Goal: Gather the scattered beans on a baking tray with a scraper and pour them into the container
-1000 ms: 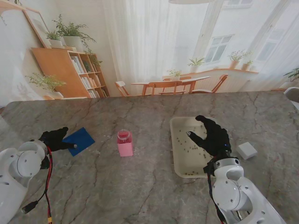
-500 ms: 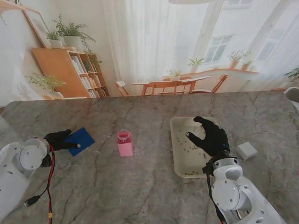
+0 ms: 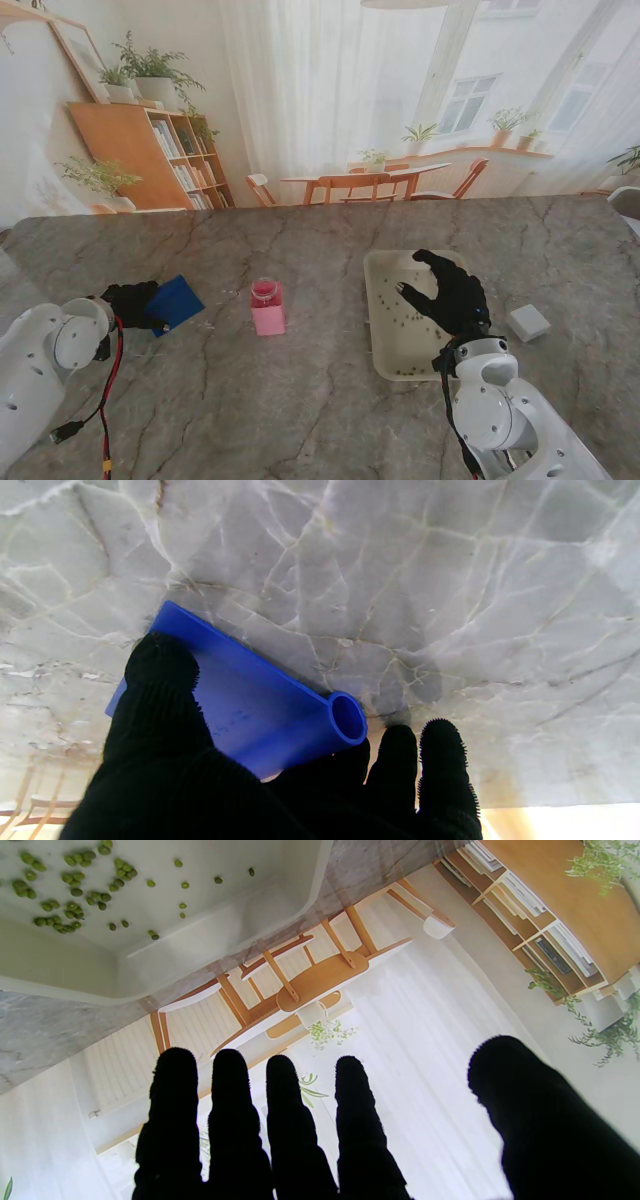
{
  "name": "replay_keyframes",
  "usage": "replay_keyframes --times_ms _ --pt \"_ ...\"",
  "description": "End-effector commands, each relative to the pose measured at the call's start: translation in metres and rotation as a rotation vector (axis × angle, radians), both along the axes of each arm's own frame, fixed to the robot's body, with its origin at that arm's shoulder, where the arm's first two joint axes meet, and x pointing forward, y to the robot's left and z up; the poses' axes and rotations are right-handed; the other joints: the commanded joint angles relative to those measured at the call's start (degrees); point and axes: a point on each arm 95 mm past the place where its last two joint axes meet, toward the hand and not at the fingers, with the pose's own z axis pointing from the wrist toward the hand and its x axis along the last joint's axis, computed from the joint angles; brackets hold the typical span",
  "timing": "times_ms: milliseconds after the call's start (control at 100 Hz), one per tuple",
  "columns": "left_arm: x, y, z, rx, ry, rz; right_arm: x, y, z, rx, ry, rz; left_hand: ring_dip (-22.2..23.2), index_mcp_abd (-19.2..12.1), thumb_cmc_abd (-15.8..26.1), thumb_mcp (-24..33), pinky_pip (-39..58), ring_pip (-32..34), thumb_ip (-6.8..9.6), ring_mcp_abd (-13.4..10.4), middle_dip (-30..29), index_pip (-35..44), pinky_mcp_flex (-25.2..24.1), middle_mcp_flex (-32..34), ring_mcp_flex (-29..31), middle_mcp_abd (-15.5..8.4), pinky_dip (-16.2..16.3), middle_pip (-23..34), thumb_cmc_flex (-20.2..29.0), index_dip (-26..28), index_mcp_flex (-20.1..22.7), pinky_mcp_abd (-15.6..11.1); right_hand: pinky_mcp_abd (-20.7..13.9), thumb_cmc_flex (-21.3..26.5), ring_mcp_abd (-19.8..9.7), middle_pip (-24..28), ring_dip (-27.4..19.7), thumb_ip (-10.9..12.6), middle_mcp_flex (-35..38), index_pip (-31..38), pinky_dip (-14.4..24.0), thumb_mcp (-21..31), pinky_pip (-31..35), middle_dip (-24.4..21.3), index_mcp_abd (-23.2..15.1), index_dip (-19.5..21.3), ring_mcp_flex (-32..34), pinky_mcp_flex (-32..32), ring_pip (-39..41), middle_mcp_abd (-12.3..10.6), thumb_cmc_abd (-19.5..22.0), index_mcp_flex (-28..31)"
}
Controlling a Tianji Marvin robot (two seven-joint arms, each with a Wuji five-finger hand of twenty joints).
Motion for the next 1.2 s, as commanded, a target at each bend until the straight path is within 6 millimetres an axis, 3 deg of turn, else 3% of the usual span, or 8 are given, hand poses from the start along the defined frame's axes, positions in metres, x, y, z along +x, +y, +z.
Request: replay_keyframes --times_ms 0,170,310,490,690,830,1020,1190 --pt "-0.011 0.001 -0.021 0.005 0.056 0.029 0.0 0.001 -0.002 0.002 0.014 0.01 3.03 5.77 -1.5 1.7 4.9 5.56 2.98 2.75 2.67 1.7 -0.89 3.9 3.59 2.37 3.17 2.66 3.17 -0.61 -0.03 3.02 -0.11 -0.12 -0.58 -1.5 0.48 1.91 0.14 0.41 0.54 -1.31 -0.67 -0.11 -0.95 -1.29 0.3 0.18 -0.84 -1.09 1.57 0.77" --pt "-0.01 -0.003 -0.028 0.046 0.062 0.039 0.0 0.001 -0.002 0.002 0.015 0.009 16.85 5.2 -2.91 1.75 19.79 16.83 3.07 2.83 17.49 6.72 2.82 13.4 10.84 -1.15 12.43 11.65 5.87 4.06 3.68 4.03 0.05 -0.05 -0.54 -1.52 0.5 1.94 0.26 0.47 0.53 -1.54 -0.82 -0.1 -1.06 -1.34 0.43 0.27 -0.89 -1.13 1.73 0.85" --pt "-0.009 -0.008 -0.033 0.077 0.073 0.069 -0.001 0.0 -0.002 0.004 0.015 0.006 28.28 1.37 -3.76 1.96 27.05 26.99 3.05 -0.81 33.03 12.38 9.81 17.37 17.92 -6.26 18.92 24.97 8.6 11.06 12.26 3.91 0.04 -0.03 -0.58 -1.55 0.5 1.97 0.44 0.68 0.54 -1.61 -0.92 -0.11 -1.32 -1.34 0.46 0.31 -0.97 -1.14 1.66 1.41" --pt "-0.007 -0.007 -0.041 0.064 0.059 0.074 -0.002 -0.001 -0.002 0.005 0.017 0.001 38.23 -9.07 -4.88 2.17 30.57 39.38 3.08 -8.15 45.76 24.32 14.73 19.75 22.72 -15.84 20.85 45.98 15.26 28.32 18.91 2.18 0.04 0.01 -0.62 -1.65 0.53 1.97 0.59 0.94 0.59 -1.68 -0.96 -0.15 -1.44 -1.36 0.56 0.32 -1.03 -1.16 1.73 1.99" --pt "-0.004 -0.009 -0.045 0.058 0.031 0.08 -0.003 -0.002 -0.002 0.005 0.018 -0.008 40.26 -16.0 -10.33 2.95 32.88 46.95 2.31 -10.72 54.49 53.01 15.33 23.41 24.22 -21.55 21.71 58.04 24.45 53.4 17.0 2.53 0.04 -0.01 -0.61 -1.74 0.54 1.98 0.6 1.06 0.64 -1.75 -0.98 -0.16 -1.57 -1.42 0.51 0.32 -1.09 -1.18 1.82 2.27" --pt "-0.002 -0.01 -0.043 0.063 -0.005 0.081 -0.003 -0.003 -0.002 0.007 0.021 -0.012 39.27 -19.49 -8.49 2.3 32.95 46.82 2.22 -8.47 52.06 71.7 13.45 23.24 22.72 -22.92 21.56 59.77 26.61 59.07 18.74 2.33 0.04 0.0 -0.68 -1.79 0.56 1.98 0.63 1.3 0.66 -1.79 -0.99 -0.17 -1.75 -1.43 0.54 0.32 -1.11 -1.18 1.82 2.83" --pt "-0.002 -0.011 -0.032 0.049 -0.082 0.069 -0.004 -0.004 -0.001 0.009 0.02 -0.019 36.86 -19.0 -8.86 6.96 33.0 42.74 1.76 -6.87 48.88 75.38 13.59 20.61 19.49 -22.29 20.93 56.54 26.81 65.82 17.56 0.96 0.04 -0.03 -0.67 -1.85 0.58 1.98 0.64 1.51 0.69 -1.87 -1.01 -0.17 -1.92 -1.47 0.46 0.32 -1.14 -1.11 1.94 3.16" --pt "-0.002 -0.013 -0.018 0.017 -0.167 0.072 -0.005 -0.005 -0.001 0.012 0.016 -0.026 26.88 -13.75 -7.41 10.14 31.4 31.23 0.26 -6.0 43.56 76.44 22.22 19.99 20.11 -18.46 17.5 39.39 26.85 65.84 13.96 -3.92 0.01 -0.03 -0.63 -1.87 0.59 1.98 0.69 1.75 0.69 -2.01 -1.09 -0.17 -1.9 -1.48 0.46 0.3 -1.14 -1.17 2.12 3.62"
